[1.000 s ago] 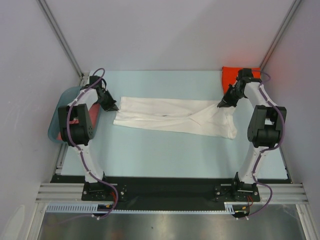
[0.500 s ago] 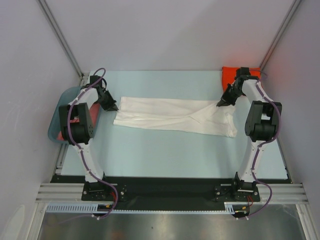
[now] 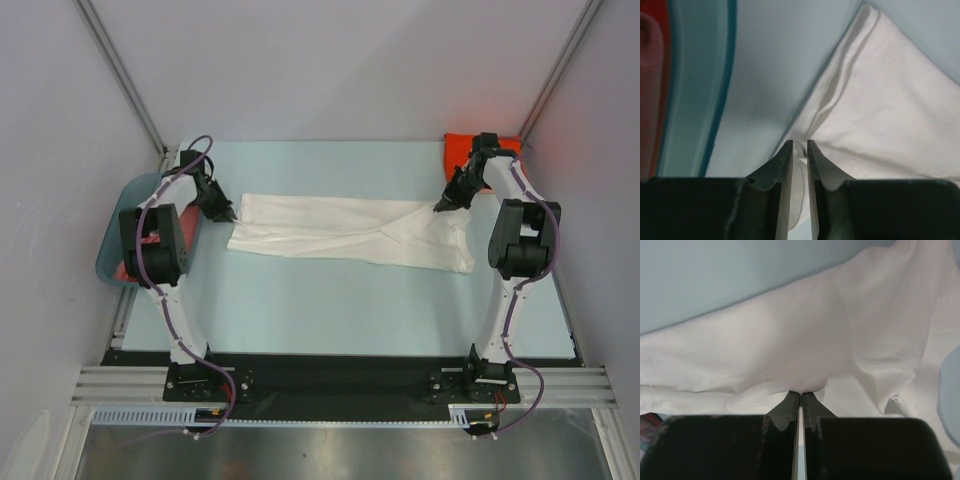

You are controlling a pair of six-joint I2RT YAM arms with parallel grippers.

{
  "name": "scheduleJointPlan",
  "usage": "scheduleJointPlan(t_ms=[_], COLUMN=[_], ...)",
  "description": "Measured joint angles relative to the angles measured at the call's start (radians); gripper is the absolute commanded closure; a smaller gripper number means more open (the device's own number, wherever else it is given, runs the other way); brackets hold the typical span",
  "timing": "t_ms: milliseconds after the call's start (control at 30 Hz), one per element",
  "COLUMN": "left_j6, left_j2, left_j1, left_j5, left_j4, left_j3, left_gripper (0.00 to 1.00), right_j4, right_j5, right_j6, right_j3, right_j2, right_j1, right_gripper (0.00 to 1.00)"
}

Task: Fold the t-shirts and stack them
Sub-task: Fold the tshirt

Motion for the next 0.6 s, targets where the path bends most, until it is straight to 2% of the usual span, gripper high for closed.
scheduleJointPlan(t_ms=[100, 167, 233, 300, 367, 400, 600], left_j6=[0.013, 0.023, 0.045, 0.069, 0.087, 0.097, 0.111], left_j2=[0.015, 0.026, 0.027, 0.025, 0.008, -0.01, -0.213], left_j1=[-0.002, -0.006, -0.015, -0.032, -0.052, -0.063, -0.093], left_j5=[-0.001, -0.009, -0.037, -0.085, -0.112, -0.12, -0.102], left_j4=[-0.005, -0.015, -0.027, -0.042, -0.04, -0.041, -0.023], left_j3=[0.029, 0.057, 0.08, 0.105, 0.106, 0.095, -0.064], left_gripper=[0.71, 0.64, 0.62, 0.55, 0.31, 0.02, 0.0], right_j4=[-0.005, -0.01, -0.014, -0.021, -0.031, -0.039, -0.075], right_j5=[0.0, 0.0, 0.005, 0.011, 0.018, 0.023, 0.063], right_j6=[0.0, 0.002, 0.0, -0.004, -0.008, -0.011, -0.048], right_j3=[0.008, 0.013, 0.016, 0.018, 0.024, 0.03, 0.05], right_j2=[0.014, 0.024, 0.033, 0.038, 0.038, 0.038, 0.017], right_j1=[0.0, 0.0, -0.001, -0.003, -0.005, -0.008, -0.027], right_gripper=[0.9, 0.82, 0.7, 0.59, 0.53, 0.5, 0.48])
